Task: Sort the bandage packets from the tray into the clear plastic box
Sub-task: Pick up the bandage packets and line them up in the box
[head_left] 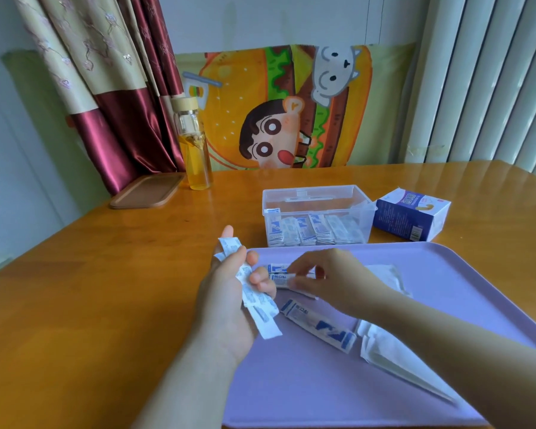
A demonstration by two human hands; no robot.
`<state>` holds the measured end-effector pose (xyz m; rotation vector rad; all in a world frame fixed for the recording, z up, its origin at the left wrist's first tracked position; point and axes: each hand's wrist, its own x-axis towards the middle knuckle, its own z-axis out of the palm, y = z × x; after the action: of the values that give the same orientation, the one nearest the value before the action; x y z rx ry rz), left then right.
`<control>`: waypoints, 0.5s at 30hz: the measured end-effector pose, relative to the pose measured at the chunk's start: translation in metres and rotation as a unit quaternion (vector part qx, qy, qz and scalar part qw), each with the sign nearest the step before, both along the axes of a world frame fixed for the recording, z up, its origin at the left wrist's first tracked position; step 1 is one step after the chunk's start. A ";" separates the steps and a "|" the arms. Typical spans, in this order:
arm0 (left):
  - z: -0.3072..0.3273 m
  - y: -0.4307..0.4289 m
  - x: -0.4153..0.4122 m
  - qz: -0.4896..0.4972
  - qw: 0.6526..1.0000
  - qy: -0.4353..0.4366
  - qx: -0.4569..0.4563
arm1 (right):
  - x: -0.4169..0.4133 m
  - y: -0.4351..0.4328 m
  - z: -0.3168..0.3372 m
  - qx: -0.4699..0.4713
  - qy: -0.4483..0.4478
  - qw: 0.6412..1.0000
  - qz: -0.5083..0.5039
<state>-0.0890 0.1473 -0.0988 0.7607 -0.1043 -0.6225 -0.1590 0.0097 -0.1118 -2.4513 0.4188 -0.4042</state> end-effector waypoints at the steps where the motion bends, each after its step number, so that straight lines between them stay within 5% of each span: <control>1: -0.001 0.001 0.002 0.000 1.000 0.006 -0.006 | -0.002 0.001 0.005 0.026 -0.039 0.999 -0.014; 4: 0.003 0.001 0.004 -0.007 0.999 0.045 0.001 | -0.015 0.011 0.024 0.132 -0.096 0.982 0.089; 9: 0.005 -0.017 -0.002 -0.077 0.994 0.069 0.034 | -0.025 0.024 0.032 -0.102 -0.091 0.969 0.204; 15: 0.012 -0.024 -0.007 -0.099 0.993 0.029 0.057 | -0.025 0.015 0.042 -0.125 -0.085 0.979 0.138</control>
<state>-0.0959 0.1238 -0.0867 0.8487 -0.0925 -0.8443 -0.1838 0.0249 -0.0700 -2.6398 -0.0495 -0.5684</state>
